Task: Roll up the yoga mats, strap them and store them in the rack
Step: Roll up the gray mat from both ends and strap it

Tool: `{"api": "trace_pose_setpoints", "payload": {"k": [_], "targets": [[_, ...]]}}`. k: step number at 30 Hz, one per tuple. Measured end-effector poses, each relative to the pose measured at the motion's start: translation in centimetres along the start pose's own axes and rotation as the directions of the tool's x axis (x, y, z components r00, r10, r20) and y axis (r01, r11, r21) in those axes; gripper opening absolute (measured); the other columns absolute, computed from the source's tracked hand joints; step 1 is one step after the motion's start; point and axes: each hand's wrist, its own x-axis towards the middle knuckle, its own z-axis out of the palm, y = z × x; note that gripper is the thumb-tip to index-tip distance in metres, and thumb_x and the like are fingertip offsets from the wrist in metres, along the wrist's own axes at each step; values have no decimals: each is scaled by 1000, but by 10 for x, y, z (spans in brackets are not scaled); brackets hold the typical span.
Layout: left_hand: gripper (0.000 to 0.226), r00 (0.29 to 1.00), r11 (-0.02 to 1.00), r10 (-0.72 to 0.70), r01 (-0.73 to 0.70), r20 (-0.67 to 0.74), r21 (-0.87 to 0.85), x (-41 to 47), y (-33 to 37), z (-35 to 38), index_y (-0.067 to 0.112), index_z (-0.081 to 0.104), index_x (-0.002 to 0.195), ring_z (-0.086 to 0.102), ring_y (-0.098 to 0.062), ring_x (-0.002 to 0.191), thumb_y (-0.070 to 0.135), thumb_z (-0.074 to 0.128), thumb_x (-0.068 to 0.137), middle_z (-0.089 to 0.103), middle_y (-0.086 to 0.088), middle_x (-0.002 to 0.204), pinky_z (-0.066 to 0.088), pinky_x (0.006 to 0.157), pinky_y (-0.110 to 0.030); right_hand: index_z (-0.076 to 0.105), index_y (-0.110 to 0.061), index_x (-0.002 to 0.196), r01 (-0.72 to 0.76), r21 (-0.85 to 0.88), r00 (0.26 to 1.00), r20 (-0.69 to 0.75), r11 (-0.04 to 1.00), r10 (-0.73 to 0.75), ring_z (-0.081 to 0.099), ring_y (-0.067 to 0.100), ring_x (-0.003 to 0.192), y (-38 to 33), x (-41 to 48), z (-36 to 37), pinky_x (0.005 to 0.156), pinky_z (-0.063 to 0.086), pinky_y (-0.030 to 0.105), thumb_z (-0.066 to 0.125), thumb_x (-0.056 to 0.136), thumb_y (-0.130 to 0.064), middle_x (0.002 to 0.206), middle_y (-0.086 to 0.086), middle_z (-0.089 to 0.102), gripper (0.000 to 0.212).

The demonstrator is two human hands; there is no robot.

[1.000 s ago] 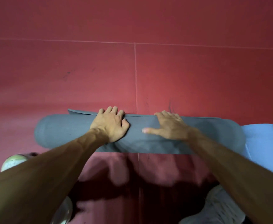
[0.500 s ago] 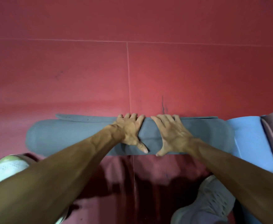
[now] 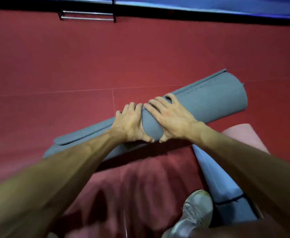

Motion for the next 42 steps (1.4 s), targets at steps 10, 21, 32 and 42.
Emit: {"api": "trace_pose_setpoints", "payload": {"k": [10,21,32,42], "targets": [[119,987,990,-13,-10,-162,-138,-31,85,-127,13,36,133,45,-28,117,71,81,38,40,-6,122,43,98,-48,53,-14,131,-316,66,888,-332,946,320,49,30,121,105,-138,-149,98,36,47,74,72,-25,131,10,53,64],[113,877,899,438,-421,-197,122,-42,262,-144,11,40,126,51,-33,113,69,81,38,52,-13,124,45,93,-48,66,-14,95,-692,636,223,-261,341,939,60,23,85,50,-336,-120,79,49,38,56,82,-20,92,5,61,18],[112,711,704,703,-696,-1,140,-110,420,-19,9,36,129,47,-35,115,65,81,43,46,-12,126,43,92,-50,70,-11,100,-762,492,-239,392,-422,888,62,27,91,-90,-543,-36,85,42,28,59,85,-8,94,10,70,18],[118,522,547,821,-835,231,-61,-207,432,102,9,33,136,47,-31,115,66,81,44,45,-8,125,43,94,-48,65,-7,95,-558,464,-588,364,-688,723,63,34,91,-236,-583,-6,83,44,37,57,82,-5,95,15,69,15]]}}
